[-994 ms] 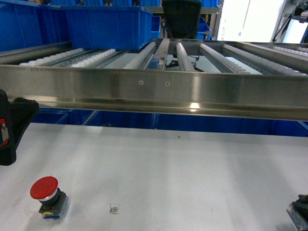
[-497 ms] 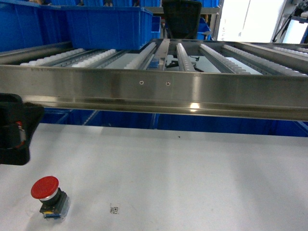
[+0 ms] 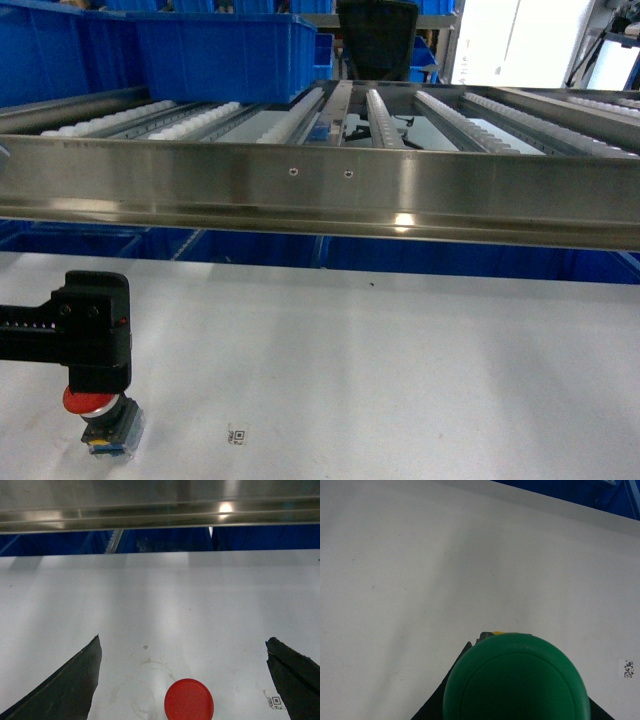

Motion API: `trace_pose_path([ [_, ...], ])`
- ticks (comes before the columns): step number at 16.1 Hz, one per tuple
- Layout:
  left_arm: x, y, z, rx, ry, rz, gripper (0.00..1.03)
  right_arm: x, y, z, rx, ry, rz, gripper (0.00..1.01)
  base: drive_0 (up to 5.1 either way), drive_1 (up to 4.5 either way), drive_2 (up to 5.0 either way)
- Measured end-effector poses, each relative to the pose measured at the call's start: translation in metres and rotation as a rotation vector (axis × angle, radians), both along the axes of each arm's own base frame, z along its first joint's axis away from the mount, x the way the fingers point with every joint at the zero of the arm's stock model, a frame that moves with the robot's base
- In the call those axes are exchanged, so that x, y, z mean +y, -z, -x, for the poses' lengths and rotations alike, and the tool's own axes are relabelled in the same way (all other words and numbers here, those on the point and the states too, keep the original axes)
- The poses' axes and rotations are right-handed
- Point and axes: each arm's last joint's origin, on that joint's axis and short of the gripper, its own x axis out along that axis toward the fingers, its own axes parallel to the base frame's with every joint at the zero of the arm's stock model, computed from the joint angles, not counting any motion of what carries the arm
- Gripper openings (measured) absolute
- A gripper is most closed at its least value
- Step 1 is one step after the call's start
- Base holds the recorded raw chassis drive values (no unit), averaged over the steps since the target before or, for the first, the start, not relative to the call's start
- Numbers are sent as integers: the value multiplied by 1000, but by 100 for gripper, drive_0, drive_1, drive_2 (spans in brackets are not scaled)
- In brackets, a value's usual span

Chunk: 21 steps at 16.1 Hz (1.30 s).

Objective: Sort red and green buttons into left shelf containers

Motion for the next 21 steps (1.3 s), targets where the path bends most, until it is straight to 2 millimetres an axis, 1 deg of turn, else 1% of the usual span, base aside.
trace_pose_path([
  [2, 0, 10, -3, 27, -23, 7, 98, 0, 0, 0, 0, 0, 0, 26, 0, 0, 0],
  [4, 3, 24, -7, 72, -50, 11, 98, 0, 0, 0, 0, 0, 0, 26, 0, 0, 0],
  [6, 6, 31, -19, 74, -81, 13, 98, 0, 0, 0, 0, 0, 0, 26, 0, 0, 0],
  [8, 3, 35, -33, 85, -71, 24, 98, 0, 0, 0, 0, 0, 0, 26, 0, 0, 0],
  [10, -1, 43, -40, 117, -59, 19, 98, 0, 0, 0, 0, 0, 0, 26, 0, 0, 0],
  [14, -9, 53, -45, 157, -60, 11, 98, 0, 0, 0, 0, 0, 0, 26, 0, 0, 0],
  [19, -17, 70, -41, 211, -69, -2, 98, 0, 0, 0, 0, 0, 0, 26, 0, 0, 0],
  [21, -18, 77, -40, 236, -79, -2, 98, 0, 0, 0, 0, 0, 0, 26, 0, 0, 0],
])
